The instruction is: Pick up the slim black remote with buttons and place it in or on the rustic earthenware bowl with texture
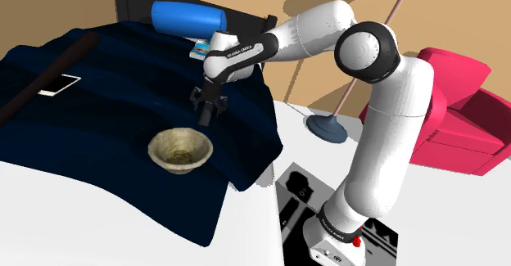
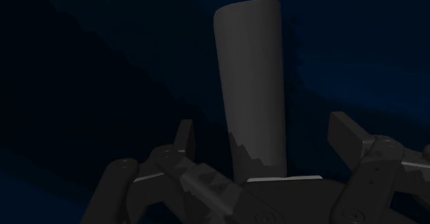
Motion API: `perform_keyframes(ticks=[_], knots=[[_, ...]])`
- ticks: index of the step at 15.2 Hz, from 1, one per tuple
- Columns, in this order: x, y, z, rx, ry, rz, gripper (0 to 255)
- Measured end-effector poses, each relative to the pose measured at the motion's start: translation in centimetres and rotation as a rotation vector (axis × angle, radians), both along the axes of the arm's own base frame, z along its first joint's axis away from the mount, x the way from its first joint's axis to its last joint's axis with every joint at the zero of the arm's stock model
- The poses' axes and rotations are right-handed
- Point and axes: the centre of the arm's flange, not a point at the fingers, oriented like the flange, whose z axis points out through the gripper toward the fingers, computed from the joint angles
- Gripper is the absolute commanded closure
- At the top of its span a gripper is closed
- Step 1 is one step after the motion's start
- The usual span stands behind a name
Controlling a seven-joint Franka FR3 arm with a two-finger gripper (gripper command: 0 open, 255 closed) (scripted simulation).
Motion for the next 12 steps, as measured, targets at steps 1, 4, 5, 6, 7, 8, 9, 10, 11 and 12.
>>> perform_keyframes(ticks=[1,4,5,6,7,8,9,10,11,12], knots=[[-0.07,-0.01,-0.36,0.000,0.000,0.000,0],[-0.04,0.00,-0.56,0.000,0.000,0.000,0],[-0.04,-0.01,-0.58,0.000,0.000,0.000,0],[-0.04,-0.01,-0.58,0.000,0.000,0.000,0],[-0.04,-0.01,-0.59,0.000,0.000,0.000,0],[-0.04,-0.01,-0.59,0.000,0.000,0.000,255],[-0.04,-0.01,-0.58,0.000,0.000,0.000,255],[-0.10,-0.21,-0.39,-0.001,0.003,-0.003,255],[-0.09,-0.20,-0.40,-0.001,0.002,-0.003,255],[-0.07,-0.19,-0.41,-0.001,0.000,-0.003,255]])
